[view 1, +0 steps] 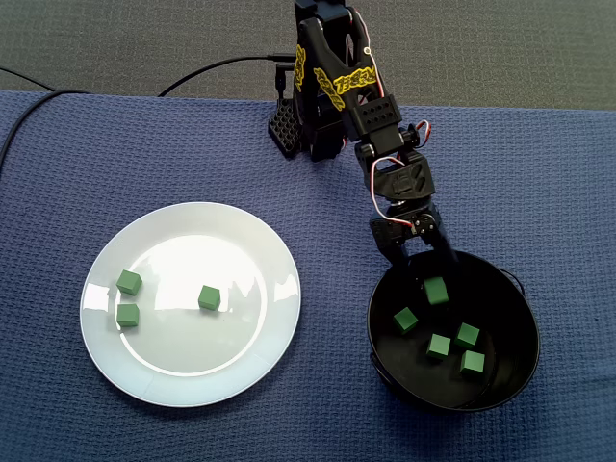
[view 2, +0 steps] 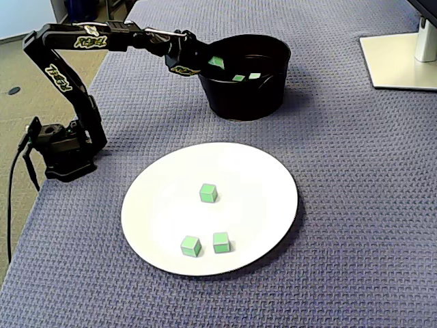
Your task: Pick up the items on the white plate and put them in the black container.
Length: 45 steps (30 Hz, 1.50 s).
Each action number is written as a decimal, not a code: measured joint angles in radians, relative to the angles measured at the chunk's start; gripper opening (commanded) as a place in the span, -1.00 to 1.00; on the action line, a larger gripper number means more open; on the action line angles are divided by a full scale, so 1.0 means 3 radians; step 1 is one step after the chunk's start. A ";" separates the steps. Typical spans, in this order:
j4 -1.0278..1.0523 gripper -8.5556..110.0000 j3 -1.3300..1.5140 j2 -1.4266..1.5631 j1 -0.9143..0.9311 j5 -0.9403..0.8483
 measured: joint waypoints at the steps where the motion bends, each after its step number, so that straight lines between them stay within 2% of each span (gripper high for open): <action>1: 0.0015 -0.33 -0.0005 0.0000 0.0000 0.0051; 5: 0.0440 -0.25 -0.0256 0.0061 0.0072 0.0271; 9: 0.1375 -0.16 -0.1110 0.0210 0.0435 0.0798; 15: 0.3349 -0.10 -0.3150 0.0133 0.1590 0.1887; 20: 0.4387 -0.11 -0.4126 -0.0389 0.2424 0.2107; 29: 0.4459 -0.16 -0.4147 -0.1140 0.3007 0.0972; 32: 0.4484 -0.18 -0.4157 -0.1524 0.3145 0.0787; 37: 0.4760 -0.19 -0.4433 -0.2301 0.3278 0.0874; 45: 0.5067 -0.17 -0.4796 -0.3221 0.3344 0.1468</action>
